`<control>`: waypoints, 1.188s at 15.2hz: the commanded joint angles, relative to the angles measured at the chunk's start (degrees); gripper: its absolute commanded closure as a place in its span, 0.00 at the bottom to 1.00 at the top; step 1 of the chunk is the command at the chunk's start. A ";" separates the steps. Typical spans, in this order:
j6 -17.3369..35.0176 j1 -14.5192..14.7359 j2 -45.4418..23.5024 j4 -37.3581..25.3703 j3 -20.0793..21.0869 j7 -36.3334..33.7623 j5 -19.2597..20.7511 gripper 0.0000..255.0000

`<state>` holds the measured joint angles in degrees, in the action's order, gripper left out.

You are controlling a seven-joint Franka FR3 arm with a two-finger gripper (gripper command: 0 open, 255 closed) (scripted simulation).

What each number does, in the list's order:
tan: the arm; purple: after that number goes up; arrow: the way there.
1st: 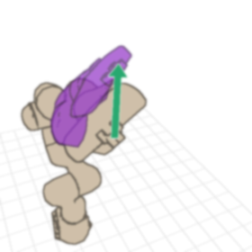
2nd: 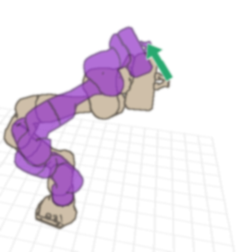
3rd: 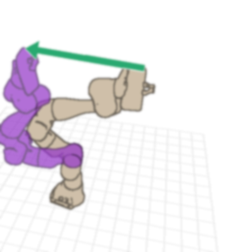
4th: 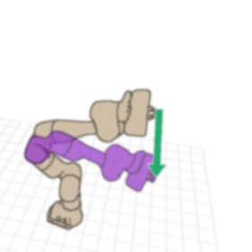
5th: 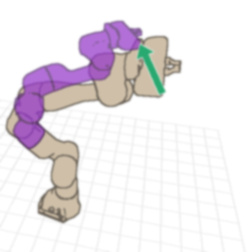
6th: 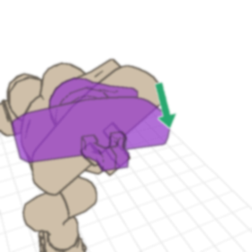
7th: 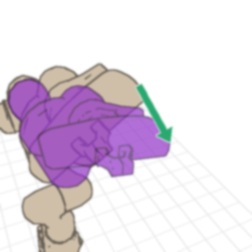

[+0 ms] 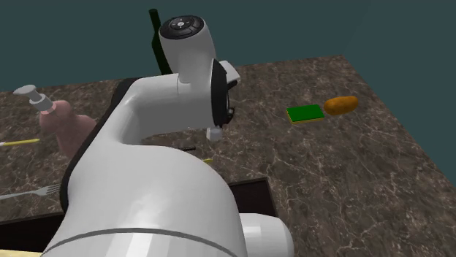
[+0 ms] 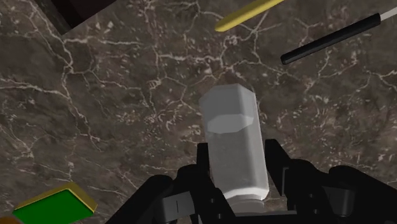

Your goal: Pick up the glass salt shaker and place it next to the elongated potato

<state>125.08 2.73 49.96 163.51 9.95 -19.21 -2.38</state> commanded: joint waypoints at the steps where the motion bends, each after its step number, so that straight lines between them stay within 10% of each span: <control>1: -1.66 -0.08 0.29 -1.34 -0.16 0.11 0.11 1.00; 18: -12.30 -2.08 0.61 -11.82 -4.06 3.82 2.51 1.00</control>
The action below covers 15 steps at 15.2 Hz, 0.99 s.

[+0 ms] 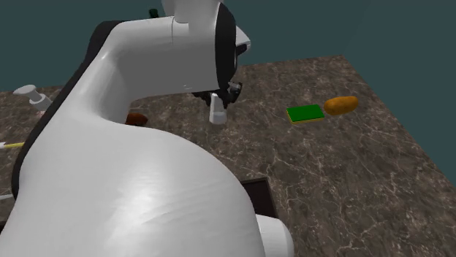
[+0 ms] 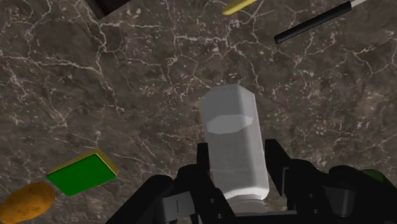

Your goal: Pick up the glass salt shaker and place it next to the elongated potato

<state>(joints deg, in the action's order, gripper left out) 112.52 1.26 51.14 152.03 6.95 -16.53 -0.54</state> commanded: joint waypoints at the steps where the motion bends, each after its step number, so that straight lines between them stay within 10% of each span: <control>1: 0.75 -1.34 -1.23 -0.58 -2.41 2.56 1.48 1.00; 15: 7.56 -8.13 -17.58 -11.34 -19.99 21.36 8.53 1.00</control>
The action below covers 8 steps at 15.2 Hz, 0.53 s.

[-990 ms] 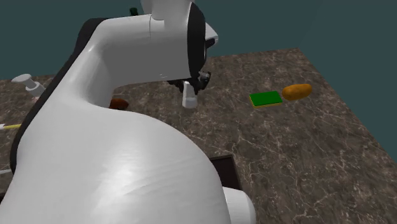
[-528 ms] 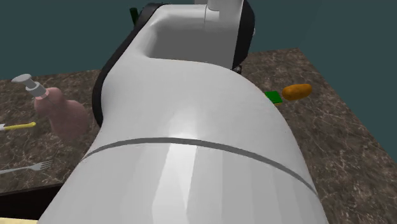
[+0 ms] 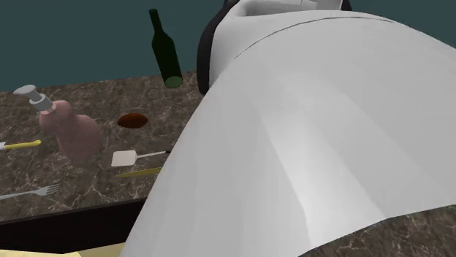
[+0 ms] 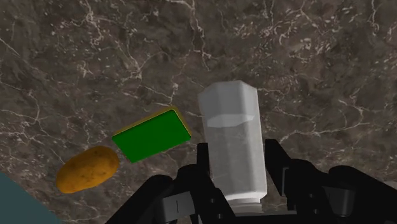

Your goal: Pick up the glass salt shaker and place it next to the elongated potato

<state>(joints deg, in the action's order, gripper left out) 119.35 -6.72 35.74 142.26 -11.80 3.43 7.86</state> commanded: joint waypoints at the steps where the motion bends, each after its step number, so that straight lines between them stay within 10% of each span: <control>1: 1.09 -0.29 -3.70 -2.84 -2.45 2.72 0.20 1.00; 8: 2.71 -0.49 -15.34 -13.33 -10.60 12.56 -1.82 1.00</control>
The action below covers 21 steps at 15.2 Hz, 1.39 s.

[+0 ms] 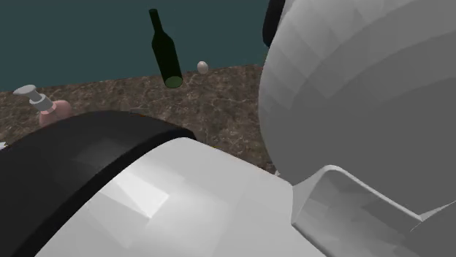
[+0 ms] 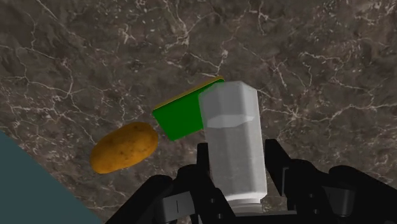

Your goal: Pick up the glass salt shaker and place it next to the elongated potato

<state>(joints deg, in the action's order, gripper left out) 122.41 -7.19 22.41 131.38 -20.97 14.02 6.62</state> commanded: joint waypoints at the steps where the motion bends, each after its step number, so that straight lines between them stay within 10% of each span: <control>1: -0.29 0.04 -3.83 -4.18 -2.58 3.49 -1.26 1.00; 11: -3.25 -1.91 -25.06 -25.57 -11.96 20.37 -14.13 1.00; 21: -15.58 -16.25 -51.34 -58.91 -11.99 32.10 -29.88 1.00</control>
<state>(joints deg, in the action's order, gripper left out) 109.01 -21.23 -25.78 77.35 -33.28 45.31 -21.69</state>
